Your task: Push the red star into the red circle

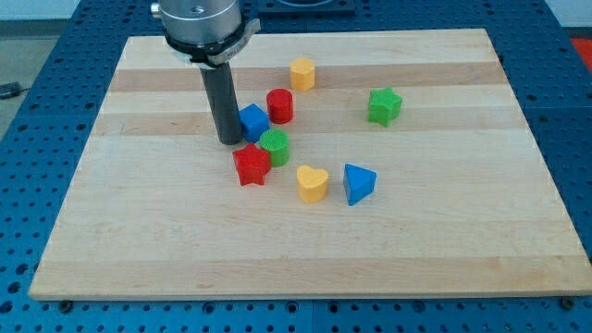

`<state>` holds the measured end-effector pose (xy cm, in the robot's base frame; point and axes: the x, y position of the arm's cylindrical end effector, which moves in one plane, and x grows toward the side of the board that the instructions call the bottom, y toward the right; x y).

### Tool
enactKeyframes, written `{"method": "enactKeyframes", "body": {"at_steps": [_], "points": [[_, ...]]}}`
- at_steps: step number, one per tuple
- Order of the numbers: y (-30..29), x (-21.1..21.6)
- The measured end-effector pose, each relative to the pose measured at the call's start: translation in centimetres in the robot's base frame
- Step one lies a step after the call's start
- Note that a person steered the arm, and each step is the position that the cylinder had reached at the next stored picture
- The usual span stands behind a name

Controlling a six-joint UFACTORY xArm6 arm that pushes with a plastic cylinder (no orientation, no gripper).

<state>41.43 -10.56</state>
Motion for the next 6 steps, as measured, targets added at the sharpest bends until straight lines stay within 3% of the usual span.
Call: {"method": "enactKeyframes", "body": {"at_steps": [2, 3, 5, 6], "points": [[-1.2, 9.3], [1.9, 10.8], [4.1, 7.5], [4.0, 8.7]]}}
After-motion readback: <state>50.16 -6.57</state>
